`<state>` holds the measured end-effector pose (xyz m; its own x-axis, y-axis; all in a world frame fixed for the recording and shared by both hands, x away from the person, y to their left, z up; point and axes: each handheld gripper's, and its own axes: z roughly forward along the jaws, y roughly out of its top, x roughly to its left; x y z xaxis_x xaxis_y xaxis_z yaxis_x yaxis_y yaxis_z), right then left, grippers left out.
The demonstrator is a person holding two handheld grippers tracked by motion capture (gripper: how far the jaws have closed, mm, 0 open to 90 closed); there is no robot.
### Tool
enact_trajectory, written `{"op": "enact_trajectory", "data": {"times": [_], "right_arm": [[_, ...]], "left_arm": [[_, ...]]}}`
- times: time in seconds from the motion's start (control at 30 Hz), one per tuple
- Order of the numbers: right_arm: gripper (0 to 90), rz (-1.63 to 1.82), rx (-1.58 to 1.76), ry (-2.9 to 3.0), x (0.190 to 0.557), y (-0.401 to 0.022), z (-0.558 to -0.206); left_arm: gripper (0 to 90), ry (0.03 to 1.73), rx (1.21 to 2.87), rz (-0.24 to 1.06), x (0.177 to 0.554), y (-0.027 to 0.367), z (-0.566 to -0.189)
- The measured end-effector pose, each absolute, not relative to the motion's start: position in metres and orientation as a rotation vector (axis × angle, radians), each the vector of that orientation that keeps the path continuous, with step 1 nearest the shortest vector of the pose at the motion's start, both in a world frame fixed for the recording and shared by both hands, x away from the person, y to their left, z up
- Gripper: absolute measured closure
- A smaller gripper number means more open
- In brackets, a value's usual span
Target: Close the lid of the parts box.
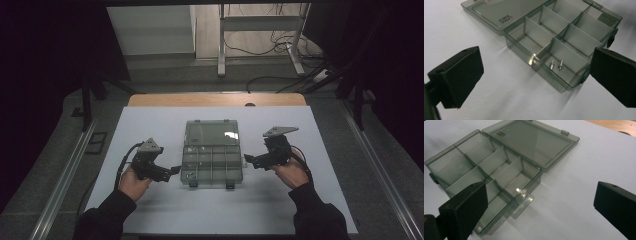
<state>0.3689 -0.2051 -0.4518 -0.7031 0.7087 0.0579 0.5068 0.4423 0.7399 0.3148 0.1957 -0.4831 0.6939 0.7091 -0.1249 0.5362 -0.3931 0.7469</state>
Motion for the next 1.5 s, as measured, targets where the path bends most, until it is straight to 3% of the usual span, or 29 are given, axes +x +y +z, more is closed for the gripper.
{"op": "enact_trajectory", "data": {"times": [1.07, 1.5], "right_arm": [[0.0, 0.991, 1.175, 2.469, 0.427, -0.175, -0.467], [19.0, 0.903, 1.223, 2.48, 0.453, -0.159, -0.47]], "left_arm": [[0.5, 0.946, 2.113, 0.253, 0.352, 0.179, -0.484], [0.9, 0.948, 2.122, 0.228, 0.368, 0.171, -0.49]]}}
